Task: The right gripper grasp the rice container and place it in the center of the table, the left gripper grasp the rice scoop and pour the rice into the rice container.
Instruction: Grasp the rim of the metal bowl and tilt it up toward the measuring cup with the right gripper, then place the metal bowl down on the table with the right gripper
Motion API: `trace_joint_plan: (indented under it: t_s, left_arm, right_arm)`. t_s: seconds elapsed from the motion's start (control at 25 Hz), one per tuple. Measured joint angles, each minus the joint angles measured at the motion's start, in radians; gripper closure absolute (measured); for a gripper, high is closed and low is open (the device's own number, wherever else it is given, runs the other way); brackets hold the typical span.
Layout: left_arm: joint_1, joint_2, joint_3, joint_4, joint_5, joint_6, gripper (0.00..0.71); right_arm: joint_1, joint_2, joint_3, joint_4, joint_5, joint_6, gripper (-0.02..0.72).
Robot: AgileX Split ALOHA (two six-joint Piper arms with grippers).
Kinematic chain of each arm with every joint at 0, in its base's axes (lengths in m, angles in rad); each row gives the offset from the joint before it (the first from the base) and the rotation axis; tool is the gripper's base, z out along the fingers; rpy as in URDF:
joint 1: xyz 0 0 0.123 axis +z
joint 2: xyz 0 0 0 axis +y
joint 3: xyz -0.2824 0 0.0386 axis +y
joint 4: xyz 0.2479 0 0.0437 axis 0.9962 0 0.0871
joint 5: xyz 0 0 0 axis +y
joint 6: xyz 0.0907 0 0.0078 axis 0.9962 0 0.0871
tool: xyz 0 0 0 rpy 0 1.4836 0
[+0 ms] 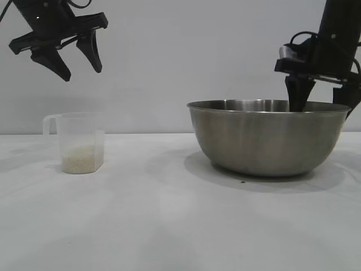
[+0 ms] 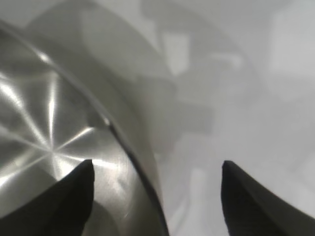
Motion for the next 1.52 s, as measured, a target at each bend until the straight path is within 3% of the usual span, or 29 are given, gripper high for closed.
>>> trace_joint_plan:
  t_s: [0.12,0.24,0.76,0.92,1.12,1.36,1.52]
  left_arm:
    - [0.0,0.0,0.0,0.0,0.0,0.004,0.294]
    - [0.0,0.0,0.0,0.0,0.0,0.007,0.294]
    - [0.0,0.0,0.0,0.0,0.0,0.01,0.294]
    - [0.0,0.0,0.0,0.0,0.0,0.01,0.294]
    - [0.0,0.0,0.0,0.0,0.0,0.01,0.294]
    - [0.0,0.0,0.0,0.0,0.0,0.01,0.294]
    - [0.0,0.0,0.0,0.0,0.002,0.012,0.294]
  right_arm:
    - [0.0,0.0,0.0,0.0,0.0,0.0,0.597]
    - [0.0,0.0,0.0,-0.001,0.002,-0.009,0.703]
    - [0.0,-0.047,0.011,0.083,-0.005,-0.056,0.703]
    - [0.002,-0.111,0.09,0.156,-0.011,-0.096,0.703]
    - [0.049,-0.128,0.2,0.157,-0.011,-0.117,0.703]
    - [0.154,-0.128,0.202,0.169,-0.018,-0.128,0.703]
    - [0.17,-0.111,0.202,0.173,-0.018,-0.131,0.703]
